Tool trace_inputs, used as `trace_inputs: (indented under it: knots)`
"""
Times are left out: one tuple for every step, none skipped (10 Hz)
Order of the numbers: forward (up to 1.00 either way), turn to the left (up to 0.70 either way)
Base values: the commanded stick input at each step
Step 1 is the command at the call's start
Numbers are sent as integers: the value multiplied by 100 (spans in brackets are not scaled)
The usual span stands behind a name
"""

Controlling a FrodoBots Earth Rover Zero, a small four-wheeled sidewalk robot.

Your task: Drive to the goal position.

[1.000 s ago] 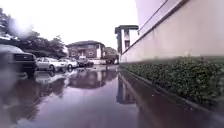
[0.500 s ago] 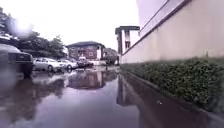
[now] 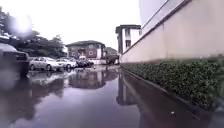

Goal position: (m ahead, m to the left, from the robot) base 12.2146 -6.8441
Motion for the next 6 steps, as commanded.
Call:
trace_inputs:
  knots:
    - [70,0]
    - [70,0]
    - [70,0]
    - [70,0]
    - [70,0]
    - [70,0]
